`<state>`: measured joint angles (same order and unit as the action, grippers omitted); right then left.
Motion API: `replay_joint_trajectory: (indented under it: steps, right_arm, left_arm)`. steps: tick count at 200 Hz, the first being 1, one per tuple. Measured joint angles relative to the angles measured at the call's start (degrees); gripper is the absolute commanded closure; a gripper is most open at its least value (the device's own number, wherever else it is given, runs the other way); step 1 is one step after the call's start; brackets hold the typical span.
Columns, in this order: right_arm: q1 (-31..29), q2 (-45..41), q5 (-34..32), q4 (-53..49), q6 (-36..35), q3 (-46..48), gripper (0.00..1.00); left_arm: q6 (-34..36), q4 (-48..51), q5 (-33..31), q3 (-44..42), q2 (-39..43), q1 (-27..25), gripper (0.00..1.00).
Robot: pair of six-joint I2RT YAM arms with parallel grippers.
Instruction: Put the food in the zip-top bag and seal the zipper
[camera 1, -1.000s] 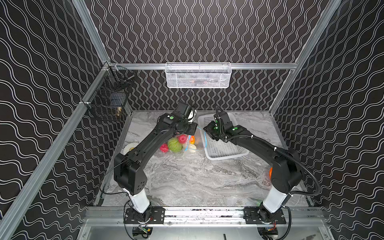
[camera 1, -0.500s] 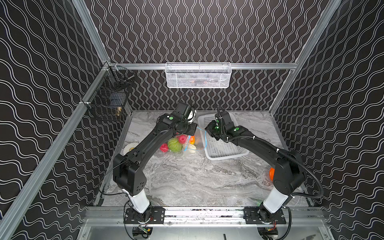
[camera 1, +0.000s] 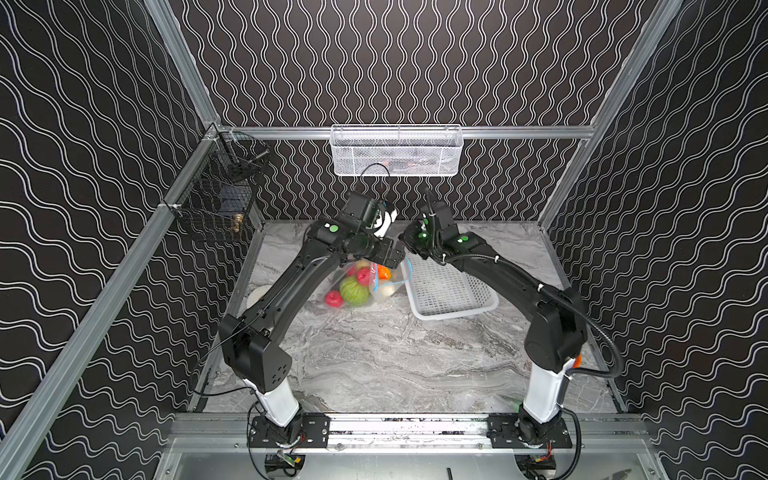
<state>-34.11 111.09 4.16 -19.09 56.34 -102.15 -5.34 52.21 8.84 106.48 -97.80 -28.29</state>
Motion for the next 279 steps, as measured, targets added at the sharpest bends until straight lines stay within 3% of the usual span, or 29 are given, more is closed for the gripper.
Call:
replay_joint_trajectory:
  steps: [46,91,144,182,214,279]
  right_arm:
    - [-0.74,4.85,-1.09,-7.1,-7.5,-11.85,1.0]
    - [-0.76,6.05,-1.11,-8.72,-12.57,-15.02,1.0]
    - [-0.81,7.26,-2.89,-11.37,-20.57,-21.33,1.0]
    - [-0.74,8.13,2.34,-11.28,-25.97,-23.1,1.0]
    - [-0.76,8.15,6.64,-10.43,-30.4,-23.15,1.0]
    - [-0.76,8.04,14.95,-9.14,-36.83,-26.45,1.0]
  left_arm:
    - [0.85,2.62,0.15,7.43,0.55,10.01,0.01]
    - [2.19,4.46,1.81,10.08,2.78,13.33,0.01]
    - [10.54,5.27,10.1,10.58,-0.5,19.06,0.01]
    - [16.74,2.99,17.35,10.05,-3.1,23.56,0.01]
    - [24.41,-1.92,24.9,4.42,-1.18,24.06,0.01]
    - [31.23,-2.4,27.54,11.08,-5.22,25.2,0.01]
